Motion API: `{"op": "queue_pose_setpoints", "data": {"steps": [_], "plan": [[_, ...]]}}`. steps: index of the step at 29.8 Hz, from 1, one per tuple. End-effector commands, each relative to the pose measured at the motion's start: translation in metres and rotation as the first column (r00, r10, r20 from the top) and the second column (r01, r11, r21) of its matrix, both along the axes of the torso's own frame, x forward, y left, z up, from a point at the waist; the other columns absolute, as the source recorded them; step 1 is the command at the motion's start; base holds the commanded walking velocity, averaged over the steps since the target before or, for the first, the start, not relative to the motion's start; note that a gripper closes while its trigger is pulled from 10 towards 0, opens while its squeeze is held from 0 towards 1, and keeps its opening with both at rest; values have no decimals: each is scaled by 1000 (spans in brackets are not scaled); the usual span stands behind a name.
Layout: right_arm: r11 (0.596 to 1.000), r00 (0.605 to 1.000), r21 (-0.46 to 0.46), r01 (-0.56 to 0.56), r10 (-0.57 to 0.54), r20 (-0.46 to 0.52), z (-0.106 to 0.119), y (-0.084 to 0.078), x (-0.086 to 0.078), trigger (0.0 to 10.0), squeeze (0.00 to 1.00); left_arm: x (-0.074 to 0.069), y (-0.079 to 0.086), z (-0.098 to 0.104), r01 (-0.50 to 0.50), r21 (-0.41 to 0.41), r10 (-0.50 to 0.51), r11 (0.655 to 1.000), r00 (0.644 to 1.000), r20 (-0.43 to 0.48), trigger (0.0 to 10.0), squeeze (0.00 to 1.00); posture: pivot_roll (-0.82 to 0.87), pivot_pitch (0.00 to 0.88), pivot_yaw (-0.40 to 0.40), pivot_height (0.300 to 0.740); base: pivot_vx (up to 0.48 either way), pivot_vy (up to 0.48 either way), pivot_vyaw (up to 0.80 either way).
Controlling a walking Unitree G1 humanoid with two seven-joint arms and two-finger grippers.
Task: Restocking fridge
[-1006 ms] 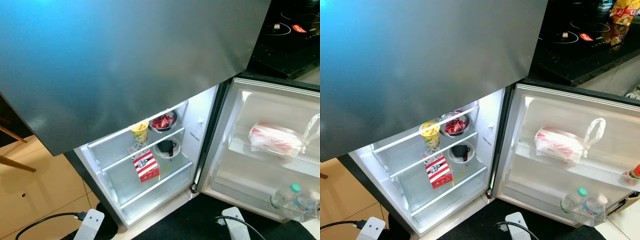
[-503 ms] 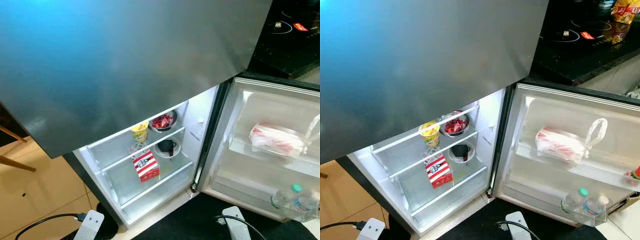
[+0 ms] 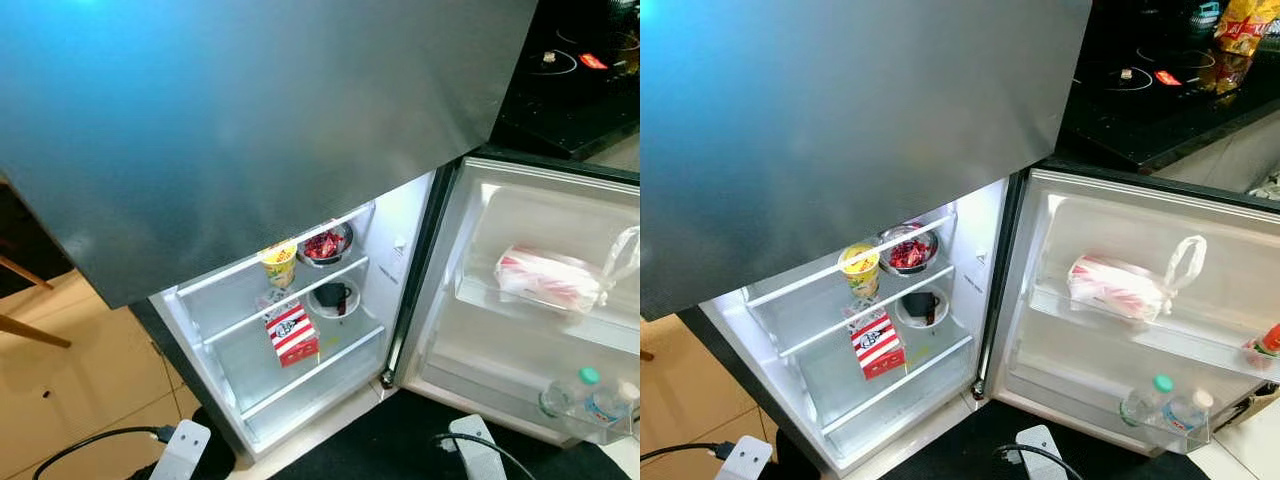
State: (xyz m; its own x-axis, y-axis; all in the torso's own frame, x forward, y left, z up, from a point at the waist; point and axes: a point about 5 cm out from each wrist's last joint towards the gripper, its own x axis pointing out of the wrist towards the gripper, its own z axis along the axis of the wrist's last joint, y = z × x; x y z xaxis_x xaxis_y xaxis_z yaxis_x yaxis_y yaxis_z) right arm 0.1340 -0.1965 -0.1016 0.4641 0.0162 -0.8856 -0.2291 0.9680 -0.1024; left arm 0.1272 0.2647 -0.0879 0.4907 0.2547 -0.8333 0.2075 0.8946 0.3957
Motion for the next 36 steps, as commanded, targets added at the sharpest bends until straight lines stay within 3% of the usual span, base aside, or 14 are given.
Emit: {"op": "queue_pose_setpoints", "data": {"steps": [1, 18, 36], "plan": [[1000, 1000, 3, 13, -13, 7, 0, 0, 0, 10000, 0, -3, 2, 0, 8, 2, -8, 1000, 1000, -9, 10000, 0, 31, 0, 22, 740, 0, 0, 0], [1000, 1000, 12, 19, -19, 8, 0, 3, 0, 10000, 0, -6, 9, 1, 5, 13, -5, 1000, 1000, -14, 10000, 0, 32, 0, 28, 740, 0, 0, 0], [1000, 1000, 14, 17, -17, 12, 0, 4, 0, 10000, 0, 6, -6, 0, 23, -3, -23, 1000, 1000, 1, 10000, 0, 33, 0, 24, 740, 0, 0, 0]]}}
